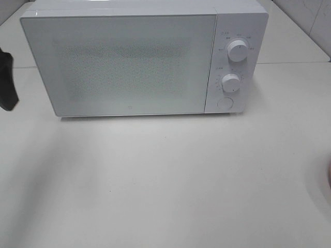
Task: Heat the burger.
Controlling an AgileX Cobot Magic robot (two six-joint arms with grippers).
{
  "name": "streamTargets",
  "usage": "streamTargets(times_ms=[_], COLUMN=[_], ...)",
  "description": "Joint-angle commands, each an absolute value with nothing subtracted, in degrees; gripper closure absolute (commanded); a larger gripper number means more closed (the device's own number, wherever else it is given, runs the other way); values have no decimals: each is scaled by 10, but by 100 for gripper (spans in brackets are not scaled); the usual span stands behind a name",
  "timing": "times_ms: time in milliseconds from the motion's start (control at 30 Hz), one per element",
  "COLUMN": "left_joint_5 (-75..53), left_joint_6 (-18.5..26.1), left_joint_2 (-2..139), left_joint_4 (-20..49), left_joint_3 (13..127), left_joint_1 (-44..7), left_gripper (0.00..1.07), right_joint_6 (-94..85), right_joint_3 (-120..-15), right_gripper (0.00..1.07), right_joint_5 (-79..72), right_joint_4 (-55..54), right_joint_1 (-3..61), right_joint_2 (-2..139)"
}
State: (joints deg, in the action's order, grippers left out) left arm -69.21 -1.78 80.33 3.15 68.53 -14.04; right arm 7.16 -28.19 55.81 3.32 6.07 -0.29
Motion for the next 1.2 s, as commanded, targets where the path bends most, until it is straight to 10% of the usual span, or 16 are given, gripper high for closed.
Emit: streamTargets(times_ms=[33, 1200], left_joint_5=[-749, -612], left_joint_6=[-10, -10], left_joint_2=[751, 197], left_joint_4=[39, 4], left_joint_3=[688, 296], left_joint_1=[-81, -30], left_gripper=[6, 7], right_joint_6=[73, 73], right_joint_3=[-281, -281], right_gripper=[35, 36], right_joint_5=[550, 550], right_joint_4=[33, 33], right_joint_1=[56, 56], right_joint_2=[-22, -22])
